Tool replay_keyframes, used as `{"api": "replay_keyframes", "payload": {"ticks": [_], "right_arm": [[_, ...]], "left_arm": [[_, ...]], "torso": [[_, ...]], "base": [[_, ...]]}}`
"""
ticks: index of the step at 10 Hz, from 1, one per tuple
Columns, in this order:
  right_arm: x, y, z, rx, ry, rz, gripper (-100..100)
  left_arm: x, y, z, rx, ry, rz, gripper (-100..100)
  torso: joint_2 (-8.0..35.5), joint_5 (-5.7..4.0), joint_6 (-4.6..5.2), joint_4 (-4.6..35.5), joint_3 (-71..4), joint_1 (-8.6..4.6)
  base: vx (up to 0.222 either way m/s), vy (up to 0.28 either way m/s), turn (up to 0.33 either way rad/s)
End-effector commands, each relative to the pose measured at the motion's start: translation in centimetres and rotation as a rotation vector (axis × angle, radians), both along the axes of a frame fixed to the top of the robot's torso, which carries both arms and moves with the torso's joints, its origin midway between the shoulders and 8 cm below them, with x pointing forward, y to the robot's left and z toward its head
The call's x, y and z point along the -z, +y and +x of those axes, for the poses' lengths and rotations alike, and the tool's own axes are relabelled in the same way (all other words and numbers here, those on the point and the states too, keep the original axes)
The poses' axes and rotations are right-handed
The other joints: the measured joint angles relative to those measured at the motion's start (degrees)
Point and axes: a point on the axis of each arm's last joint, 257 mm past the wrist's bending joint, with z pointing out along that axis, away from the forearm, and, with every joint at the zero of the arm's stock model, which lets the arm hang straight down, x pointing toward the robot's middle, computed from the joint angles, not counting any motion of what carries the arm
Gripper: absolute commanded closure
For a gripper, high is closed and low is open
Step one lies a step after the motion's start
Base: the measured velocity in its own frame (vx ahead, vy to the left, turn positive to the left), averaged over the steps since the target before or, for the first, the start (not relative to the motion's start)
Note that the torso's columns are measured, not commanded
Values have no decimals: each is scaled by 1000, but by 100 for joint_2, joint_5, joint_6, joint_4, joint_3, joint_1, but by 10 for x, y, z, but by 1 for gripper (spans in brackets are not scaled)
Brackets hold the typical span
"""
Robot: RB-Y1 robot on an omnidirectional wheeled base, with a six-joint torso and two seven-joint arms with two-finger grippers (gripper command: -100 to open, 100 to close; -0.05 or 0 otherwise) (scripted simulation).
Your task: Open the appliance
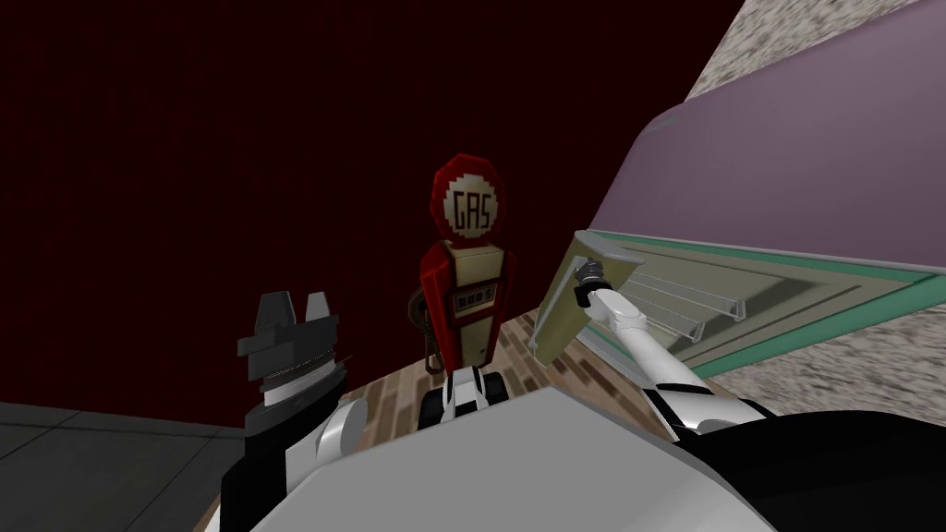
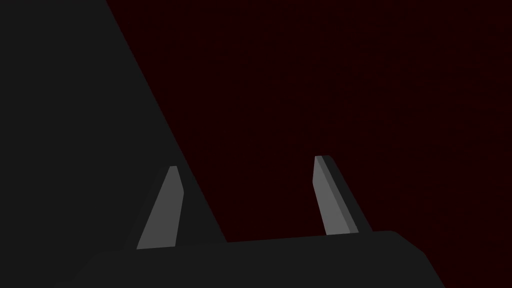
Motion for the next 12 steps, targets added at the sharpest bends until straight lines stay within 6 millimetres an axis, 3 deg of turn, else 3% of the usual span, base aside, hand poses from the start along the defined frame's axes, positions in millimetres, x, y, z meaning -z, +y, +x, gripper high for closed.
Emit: {"api": "replay_keyframes", "payload": {"ticks": [1,6,11,12], "right_arm": [[-13,-18,-5,18,0,-5,-100],[-45,-47,-9,20,1,-12,-100],[-68,-64,-13,23,-4,-17,-100],[-43,-61,-12,22,26,3,-100]], "left_arm": [[0,0,0,0,0,0,0],[0,0,0,0,0,0,0],[0,0,0,0,0,0,0],[0,0,0,0,0,0,0]], "torso": [[22,0,6,2,13,1],[62,60,24,40,32,49],[69,92,14,56,32,76],[68,97,13,64,30,67]], "base": [[54,128,-18],[-11,70,1],[4,46,-2],[-3,21,-14]]}}
